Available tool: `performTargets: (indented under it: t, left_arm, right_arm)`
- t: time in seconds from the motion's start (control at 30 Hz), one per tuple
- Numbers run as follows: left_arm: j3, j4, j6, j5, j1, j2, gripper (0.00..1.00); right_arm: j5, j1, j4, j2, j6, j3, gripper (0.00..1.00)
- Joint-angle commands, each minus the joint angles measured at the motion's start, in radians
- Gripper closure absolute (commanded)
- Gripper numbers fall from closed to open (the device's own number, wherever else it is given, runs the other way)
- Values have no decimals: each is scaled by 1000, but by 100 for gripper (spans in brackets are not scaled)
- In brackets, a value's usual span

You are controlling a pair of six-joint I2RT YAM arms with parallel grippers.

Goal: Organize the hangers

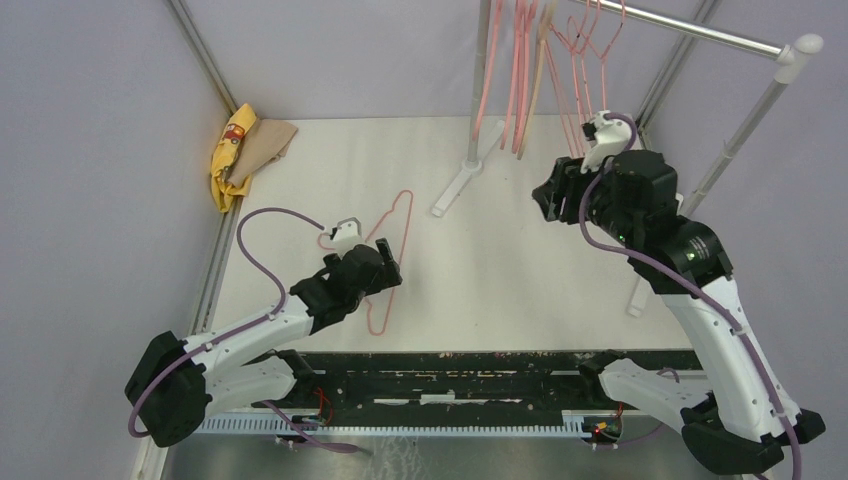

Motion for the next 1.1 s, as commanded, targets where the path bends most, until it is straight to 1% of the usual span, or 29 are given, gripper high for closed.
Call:
performTargets:
  t: [0.0, 0.27, 0.37, 0.47, 0.57, 0.63, 0.7, 0.87, 0.97, 1.07]
  left_arm:
    - [-7, -32, -81, -108, 13, -50, 1]
    - [-39, -76, -121, -161, 30, -81, 1]
    - [-43, -67, -112, -162, 60, -66, 1]
    - [-29, -55, -80, -133, 122, -31, 1]
    - [5, -38, -30, -98, 207, 22, 0]
    - [40, -41, 4, -87, 252, 60, 3]
    - [77, -50, 31, -46, 289, 99, 5]
    - [169, -49, 99, -1, 355, 182, 6]
    - [203, -19, 137, 80, 427, 235, 9]
    - [245, -21, 174, 134, 486, 303, 10]
  right_arm:
    - [78, 122, 54, 19, 1, -36, 42]
    - [208, 427, 150, 149, 27, -111, 42]
    - [225, 494, 182, 206, 43, -131, 42]
    - [217, 518, 228, 215, 63, -172, 42]
    - [221, 521, 236, 217, 71, -191, 42]
    - [215, 522, 236, 220, 76, -198, 42]
    - [206, 521, 237, 224, 81, -205, 41]
    - [182, 521, 267, 242, 106, -246, 42]
    - [154, 521, 284, 270, 119, -260, 42]
    - [134, 521, 294, 296, 125, -268, 43]
